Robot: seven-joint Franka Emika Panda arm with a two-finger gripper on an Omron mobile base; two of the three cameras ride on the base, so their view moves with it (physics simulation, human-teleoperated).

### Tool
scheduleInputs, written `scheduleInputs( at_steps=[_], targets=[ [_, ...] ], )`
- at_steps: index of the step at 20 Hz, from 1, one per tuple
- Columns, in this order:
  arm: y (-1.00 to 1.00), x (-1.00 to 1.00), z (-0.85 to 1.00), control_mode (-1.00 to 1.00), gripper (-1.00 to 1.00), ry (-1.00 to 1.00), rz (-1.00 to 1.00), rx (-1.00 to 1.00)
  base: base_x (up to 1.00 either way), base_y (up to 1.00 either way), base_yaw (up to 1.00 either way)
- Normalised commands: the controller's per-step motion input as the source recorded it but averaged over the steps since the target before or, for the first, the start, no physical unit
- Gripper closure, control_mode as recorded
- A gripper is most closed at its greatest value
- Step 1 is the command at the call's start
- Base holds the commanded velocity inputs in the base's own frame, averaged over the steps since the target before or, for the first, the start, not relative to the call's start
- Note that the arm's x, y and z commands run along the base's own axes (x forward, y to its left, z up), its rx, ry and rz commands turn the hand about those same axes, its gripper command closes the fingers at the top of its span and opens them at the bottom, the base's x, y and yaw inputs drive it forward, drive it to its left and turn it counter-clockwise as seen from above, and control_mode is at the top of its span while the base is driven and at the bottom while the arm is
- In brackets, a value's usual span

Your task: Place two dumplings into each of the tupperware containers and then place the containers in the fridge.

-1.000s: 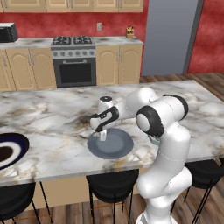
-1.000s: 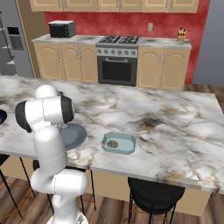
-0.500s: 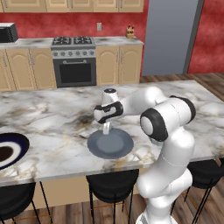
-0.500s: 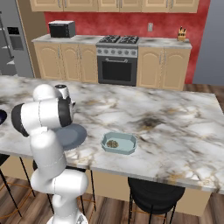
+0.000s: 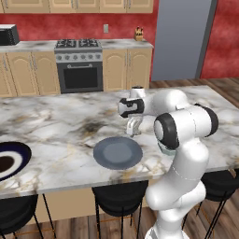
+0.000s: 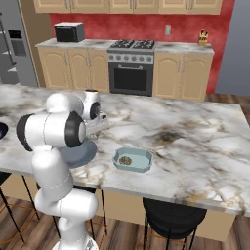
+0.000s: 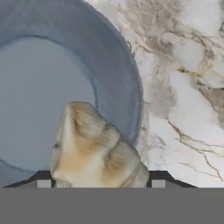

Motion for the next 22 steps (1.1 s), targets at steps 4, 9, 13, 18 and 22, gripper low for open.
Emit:
scheduleInputs(
  at_steps=[4,9,13,18,22],
  targets=[
    [-1.0,-0.11,0.06,-1.0,1.0,0.23,-0.33,0.0,0.0,0.0,0.0],
    [-0.67,-0.15,0.09,-1.0,1.0,0.2,-0.32,-0.04,0.0,0.0,0.0],
    [-0.1,-0.14,0.23,-1.0,1.0,0.08,-0.15,-0.1,0.0,0.0,0.0],
    [-0.52,-0.23,0.03,-1.0,1.0,0.06,-0.16,-0.09,0.0,0.0,0.0],
    [-0.84,-0.07,-0.01,-1.0,1.0,0.09,-0.16,-0.03,0.0,0.0,0.0]
  ],
)
